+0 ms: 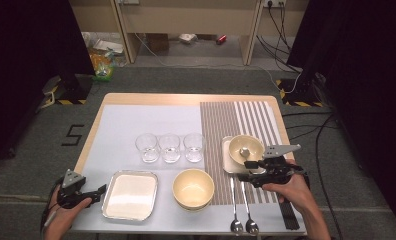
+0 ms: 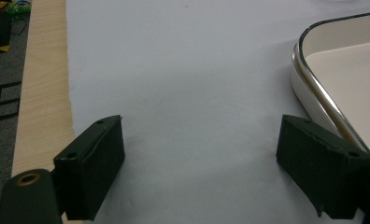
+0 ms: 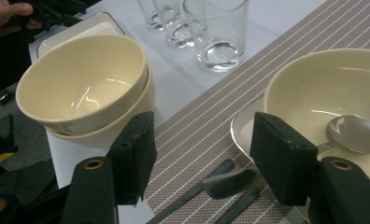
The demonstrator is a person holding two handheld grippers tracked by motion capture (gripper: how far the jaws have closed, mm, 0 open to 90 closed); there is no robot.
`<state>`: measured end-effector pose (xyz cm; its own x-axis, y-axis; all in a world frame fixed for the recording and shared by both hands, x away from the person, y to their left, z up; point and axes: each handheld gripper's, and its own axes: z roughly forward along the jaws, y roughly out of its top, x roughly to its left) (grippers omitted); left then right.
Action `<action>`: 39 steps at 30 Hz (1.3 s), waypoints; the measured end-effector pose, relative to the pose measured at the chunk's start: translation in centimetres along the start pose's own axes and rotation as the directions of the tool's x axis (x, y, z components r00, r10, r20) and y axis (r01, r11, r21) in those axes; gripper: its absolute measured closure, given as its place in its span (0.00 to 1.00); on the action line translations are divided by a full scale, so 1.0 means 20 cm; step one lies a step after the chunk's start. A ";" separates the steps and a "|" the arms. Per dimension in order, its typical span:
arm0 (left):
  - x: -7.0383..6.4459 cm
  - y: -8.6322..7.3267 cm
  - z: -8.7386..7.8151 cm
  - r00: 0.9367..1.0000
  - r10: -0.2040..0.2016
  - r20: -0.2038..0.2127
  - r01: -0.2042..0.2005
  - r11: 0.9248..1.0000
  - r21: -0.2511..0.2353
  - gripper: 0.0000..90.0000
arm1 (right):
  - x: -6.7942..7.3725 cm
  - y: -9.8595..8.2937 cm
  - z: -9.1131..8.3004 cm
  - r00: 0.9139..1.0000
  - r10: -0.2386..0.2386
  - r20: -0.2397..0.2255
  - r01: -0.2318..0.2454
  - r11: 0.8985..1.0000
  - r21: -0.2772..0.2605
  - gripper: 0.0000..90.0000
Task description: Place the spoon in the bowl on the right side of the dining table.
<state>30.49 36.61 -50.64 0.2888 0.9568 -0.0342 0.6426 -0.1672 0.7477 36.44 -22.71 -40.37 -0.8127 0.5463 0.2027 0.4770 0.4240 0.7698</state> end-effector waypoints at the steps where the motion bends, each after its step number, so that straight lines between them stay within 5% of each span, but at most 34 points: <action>1: 0.00 0.00 0.00 1.000 0.000 0.001 0.000 1.000 0.000 0.16 | 0.00 0.00 -0.01 1.000 0.006 0.008 -0.006 1.000 -0.006 0.45; 9: 0.00 0.00 0.00 1.000 0.000 0.000 0.000 1.000 0.001 0.16 | -0.03 -0.01 -0.08 0.997 0.044 0.057 -0.042 0.998 -0.037 0.44; 23: 0.00 0.00 0.00 1.000 0.000 0.000 0.000 1.000 0.000 0.16 | -0.05 -0.04 -0.12 0.990 0.061 0.124 -0.060 0.998 -0.007 0.45; 39: 0.00 0.00 0.00 1.000 -0.001 0.001 0.001 1.000 0.000 0.16 | -0.07 -0.10 -0.20 0.985 0.111 0.130 -0.108 0.994 -0.034 0.45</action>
<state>30.49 36.63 -50.64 0.2890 0.9567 -0.0357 0.6427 -0.1662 0.7479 35.27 -27.34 -39.79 -0.7042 0.6792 0.2068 0.5502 0.3379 0.7636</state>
